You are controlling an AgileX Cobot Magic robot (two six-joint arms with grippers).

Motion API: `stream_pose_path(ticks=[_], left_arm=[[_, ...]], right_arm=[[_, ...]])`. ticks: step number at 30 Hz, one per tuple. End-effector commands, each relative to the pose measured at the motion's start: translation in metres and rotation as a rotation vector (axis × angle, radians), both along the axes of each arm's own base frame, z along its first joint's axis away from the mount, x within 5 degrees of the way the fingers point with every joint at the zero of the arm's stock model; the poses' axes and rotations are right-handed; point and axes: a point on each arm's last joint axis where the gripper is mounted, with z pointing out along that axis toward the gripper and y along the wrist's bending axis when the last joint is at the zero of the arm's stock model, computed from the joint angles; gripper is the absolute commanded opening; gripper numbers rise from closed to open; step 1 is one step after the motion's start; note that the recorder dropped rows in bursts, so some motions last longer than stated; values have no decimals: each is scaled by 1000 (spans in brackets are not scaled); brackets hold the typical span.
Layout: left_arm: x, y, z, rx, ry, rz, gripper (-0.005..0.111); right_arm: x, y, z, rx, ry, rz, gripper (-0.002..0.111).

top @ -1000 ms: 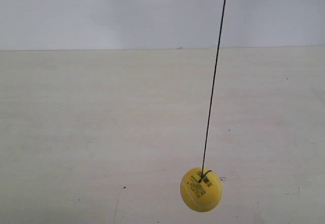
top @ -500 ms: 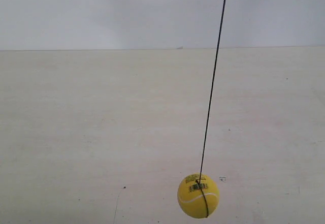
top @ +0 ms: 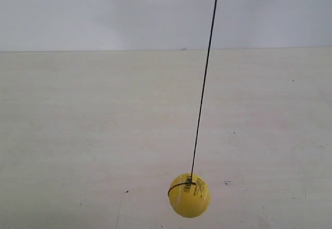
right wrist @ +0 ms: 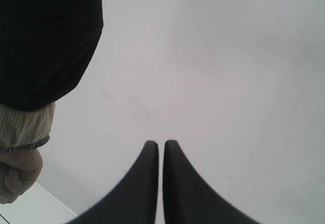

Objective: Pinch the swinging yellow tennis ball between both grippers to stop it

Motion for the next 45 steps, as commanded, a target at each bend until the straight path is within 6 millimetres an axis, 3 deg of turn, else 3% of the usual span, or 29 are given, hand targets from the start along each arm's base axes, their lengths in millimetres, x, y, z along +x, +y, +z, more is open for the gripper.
stream_pose_path(ticks=[1, 5, 13, 16, 18, 21, 30, 45], left_arm=[[0, 0, 0, 5, 1, 1, 5], [0, 0, 0, 5, 1, 1, 5], [0, 0, 0, 5, 3, 1, 5], [0, 0, 0, 5, 3, 1, 5], [0, 0, 0, 5, 3, 1, 5], [0, 0, 0, 5, 3, 1, 5], [0, 0, 0, 5, 3, 1, 5], [0, 0, 0, 5, 3, 1, 5]], right_arm=[[-1, 0, -1, -12, -6, -8, 0], [1, 0, -4, -68, 19, -37, 0], [8, 7, -21, -749, 129, -272, 0], [11, 3, -31, -892, 234, -318, 0], [13, -6, -45, -894, 422, -344, 0], [13, -11, -53, -854, 531, -348, 0], [13, -5, -44, -748, 426, -296, 0], [13, -5, -44, -451, 455, -199, 0]])
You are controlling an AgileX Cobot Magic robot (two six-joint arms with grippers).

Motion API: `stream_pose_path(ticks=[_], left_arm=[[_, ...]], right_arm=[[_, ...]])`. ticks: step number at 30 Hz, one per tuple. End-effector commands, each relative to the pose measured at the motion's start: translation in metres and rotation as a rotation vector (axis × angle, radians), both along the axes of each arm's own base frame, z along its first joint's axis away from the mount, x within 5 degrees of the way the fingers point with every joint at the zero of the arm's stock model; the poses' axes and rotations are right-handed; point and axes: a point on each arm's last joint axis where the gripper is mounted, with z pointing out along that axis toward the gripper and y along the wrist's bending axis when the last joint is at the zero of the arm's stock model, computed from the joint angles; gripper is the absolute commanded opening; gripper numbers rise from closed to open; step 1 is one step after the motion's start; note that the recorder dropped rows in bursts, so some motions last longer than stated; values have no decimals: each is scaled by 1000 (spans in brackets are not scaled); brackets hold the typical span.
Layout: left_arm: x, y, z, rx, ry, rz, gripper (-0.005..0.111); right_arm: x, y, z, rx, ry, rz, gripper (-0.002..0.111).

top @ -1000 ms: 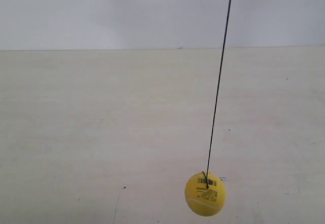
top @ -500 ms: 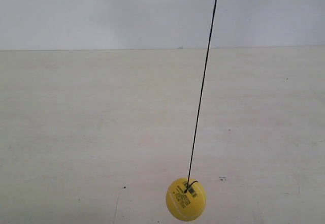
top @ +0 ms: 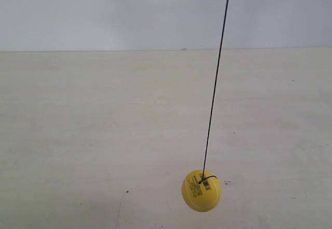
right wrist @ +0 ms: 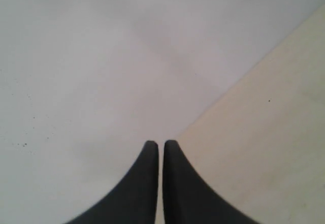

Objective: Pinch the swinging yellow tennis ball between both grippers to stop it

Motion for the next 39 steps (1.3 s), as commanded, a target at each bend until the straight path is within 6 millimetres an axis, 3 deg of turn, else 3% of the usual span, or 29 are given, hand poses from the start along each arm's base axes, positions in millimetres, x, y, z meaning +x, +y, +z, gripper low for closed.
stream_pose_path(ticks=[1, 10, 20, 24, 28, 39], left_arm=[[0, 0, 0, 5, 3, 1, 5], [0, 0, 0, 5, 3, 1, 5], [0, 0, 0, 5, 3, 1, 5], [0, 0, 0, 5, 3, 1, 5], [0, 0, 0, 5, 3, 1, 5], [0, 0, 0, 5, 3, 1, 5]], right_arm=[[0, 0, 1, 93, -7, 7, 0], [0, 1, 0, -82, -7, 6, 0], [0, 2, -7, -713, 46, 4, 0], [-1, 2, -17, -855, 140, 51, 0], [-2, 2, -23, -921, 200, 81, 0], [-3, 2, -26, -896, 233, 94, 0]])
